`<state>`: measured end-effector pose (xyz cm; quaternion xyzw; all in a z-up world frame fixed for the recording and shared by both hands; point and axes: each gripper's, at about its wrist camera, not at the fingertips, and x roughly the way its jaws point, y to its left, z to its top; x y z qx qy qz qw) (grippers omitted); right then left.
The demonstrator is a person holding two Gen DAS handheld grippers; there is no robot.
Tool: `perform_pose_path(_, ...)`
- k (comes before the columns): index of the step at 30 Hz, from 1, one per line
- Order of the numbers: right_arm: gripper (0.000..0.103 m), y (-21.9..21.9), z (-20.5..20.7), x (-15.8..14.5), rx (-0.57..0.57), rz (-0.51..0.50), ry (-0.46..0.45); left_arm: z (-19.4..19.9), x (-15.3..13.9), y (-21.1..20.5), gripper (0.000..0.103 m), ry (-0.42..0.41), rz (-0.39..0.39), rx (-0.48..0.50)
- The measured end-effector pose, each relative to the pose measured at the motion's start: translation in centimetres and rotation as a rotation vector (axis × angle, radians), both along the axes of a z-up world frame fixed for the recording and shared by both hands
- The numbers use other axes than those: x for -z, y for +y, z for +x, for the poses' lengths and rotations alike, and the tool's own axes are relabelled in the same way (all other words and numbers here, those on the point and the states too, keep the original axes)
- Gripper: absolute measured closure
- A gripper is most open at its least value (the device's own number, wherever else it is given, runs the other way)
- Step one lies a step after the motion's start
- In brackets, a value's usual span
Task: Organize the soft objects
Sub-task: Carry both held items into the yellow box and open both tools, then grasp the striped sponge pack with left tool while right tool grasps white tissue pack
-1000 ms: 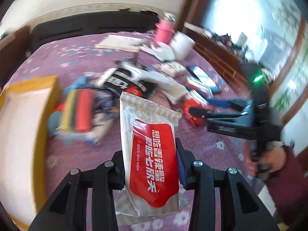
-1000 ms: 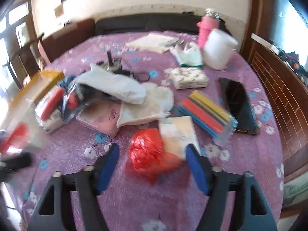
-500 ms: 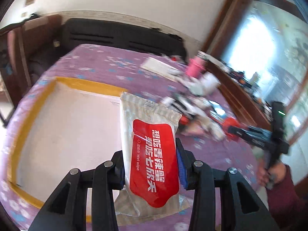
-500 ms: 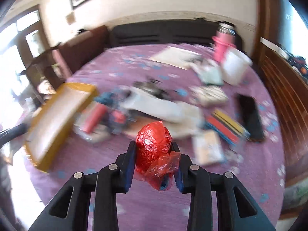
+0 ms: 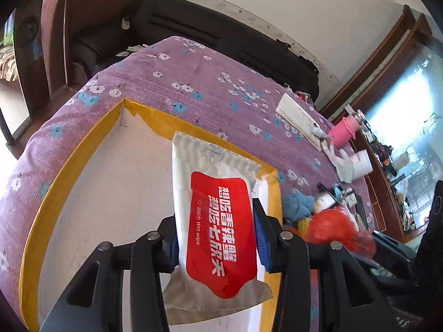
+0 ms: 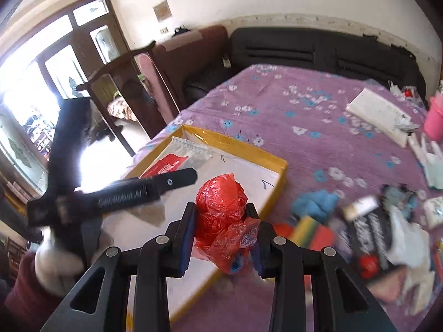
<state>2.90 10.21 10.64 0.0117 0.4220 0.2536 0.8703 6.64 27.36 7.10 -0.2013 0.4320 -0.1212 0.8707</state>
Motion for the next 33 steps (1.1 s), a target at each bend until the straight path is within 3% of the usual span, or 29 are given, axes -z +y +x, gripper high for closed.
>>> perform_pose_path(4, 0.063, 2.1, 3.8, 2.2, 0.008, -0.007, 0.055, 0.9, 0.6, 1.4, 0.03, -0.004, -0.044, -0.059)
perform_pose_path(8, 0.043, 2.6, 5.5, 2.7, 0.05, -0.046, 0.042, 0.4, 0.6, 2.2, 0.028, 0.011, -0.06, -0.08)
perform_pose_path(10, 0.038, 2.0, 5.1, 2.2, 0.057, -0.064, 0.016, -0.6, 0.3, 2.3, 0.018, -0.015, -0.05, -0.083)
perform_pose_path(14, 0.036, -1.6, 3.7, 0.2, 0.101, -0.073, -0.007, -2.5, 0.5, 1.6, 0.018, -0.03, 0.039, -0.094)
perform_pose_path(16, 0.03, -4.5, 2.7, -1.5, 0.148, -0.056, -0.015, -3.4, 1.1, 1.1, 0.018, -0.025, 0.079, -0.097)
perform_pose_path(17, 0.022, -5.9, 2.3, -2.4, 0.169, -0.046, -0.025, -3.8, 1.6, 0.8, 0.018, -0.016, 0.095, -0.099)
perform_pose_path(20, 0.0, -11.3, -1.0, -6.4, 0.271, -0.022, -0.176, -5.1, 1.8, 0.1, 0.018, -0.034, 0.141, -0.085)
perform_pose_path(22, 0.0, -14.9, -4.0, -7.6, 0.318, 0.046, -0.31, -5.7, 1.0, -0.4, 0.018, -0.069, 0.167, -0.084)
perform_pose_path(23, 0.0, -16.2, -4.7, -7.5, 0.336, 0.069, -0.325, -6.2, 0.4, -0.7, 0.018, -0.081, 0.175, -0.087)
perform_pose_path(24, 0.0, -17.7, -4.9, -6.8, 0.366, 0.051, -0.287, -6.8, -0.4, -1.4, 0.018, -0.099, 0.173, -0.079)
perform_pose_path(26, 0.0, -19.9, -3.8, -3.7, 0.414, -0.066, -0.126, -7.7, -2.1, -3.5, 0.018, -0.147, 0.17, -0.031)
perform_pose_path(29, 0.001, -23.1, -4.1, 0.5, 0.473, -0.079, -0.051, -8.7, -3.6, -8.3, 0.017, -0.193, 0.199, 0.084)
perform_pose_path(33, 0.002, -26.0, -5.1, 3.6, 0.506, -0.031, 0.02, -7.8, -2.8, -15.2, 0.017, -0.167, 0.271, 0.216)
